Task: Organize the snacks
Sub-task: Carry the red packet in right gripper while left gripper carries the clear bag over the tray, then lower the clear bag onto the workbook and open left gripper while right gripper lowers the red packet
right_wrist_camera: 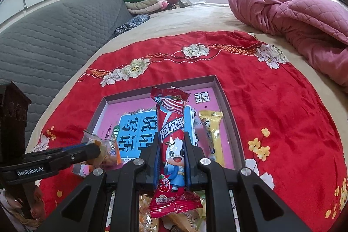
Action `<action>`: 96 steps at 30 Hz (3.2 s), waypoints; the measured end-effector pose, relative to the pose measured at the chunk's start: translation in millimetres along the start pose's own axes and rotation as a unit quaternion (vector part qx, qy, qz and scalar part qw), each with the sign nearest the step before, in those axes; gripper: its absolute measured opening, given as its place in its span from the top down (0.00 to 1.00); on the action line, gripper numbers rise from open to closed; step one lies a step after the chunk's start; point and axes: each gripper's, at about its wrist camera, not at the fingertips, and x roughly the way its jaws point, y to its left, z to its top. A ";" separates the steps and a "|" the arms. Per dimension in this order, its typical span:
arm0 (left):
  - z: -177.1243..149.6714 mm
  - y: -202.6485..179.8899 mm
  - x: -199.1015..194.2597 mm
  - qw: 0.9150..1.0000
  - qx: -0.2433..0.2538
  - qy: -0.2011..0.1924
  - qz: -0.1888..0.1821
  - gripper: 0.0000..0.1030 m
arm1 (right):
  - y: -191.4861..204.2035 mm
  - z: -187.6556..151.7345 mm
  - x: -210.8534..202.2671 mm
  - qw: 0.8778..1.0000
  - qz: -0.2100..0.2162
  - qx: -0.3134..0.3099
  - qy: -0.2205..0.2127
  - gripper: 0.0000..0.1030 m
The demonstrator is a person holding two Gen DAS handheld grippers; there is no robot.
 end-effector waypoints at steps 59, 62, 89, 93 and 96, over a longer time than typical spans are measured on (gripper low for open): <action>-11.8 -0.4 50.2 0.998 0.019 0.051 0.043 0.73 | 4.6 -23.6 76.1 0.997 0.001 0.004 0.081 0.82; -11.7 -0.8 50.1 0.998 0.019 0.053 0.043 0.72 | 3.8 -23.4 74.6 0.997 0.003 0.005 0.081 0.82; -10.7 -3.7 40.7 0.998 0.016 0.052 0.039 0.55 | -4.8 -20.3 58.0 0.997 -0.010 0.007 0.072 0.78; -10.4 -4.2 39.8 0.998 0.018 0.052 0.040 0.55 | -7.0 -20.0 58.1 0.997 -0.022 0.004 0.071 0.78; -10.5 -6.4 37.5 0.998 0.020 0.050 0.038 0.54 | -9.2 -19.4 57.2 0.997 -0.024 0.007 0.070 0.78</action>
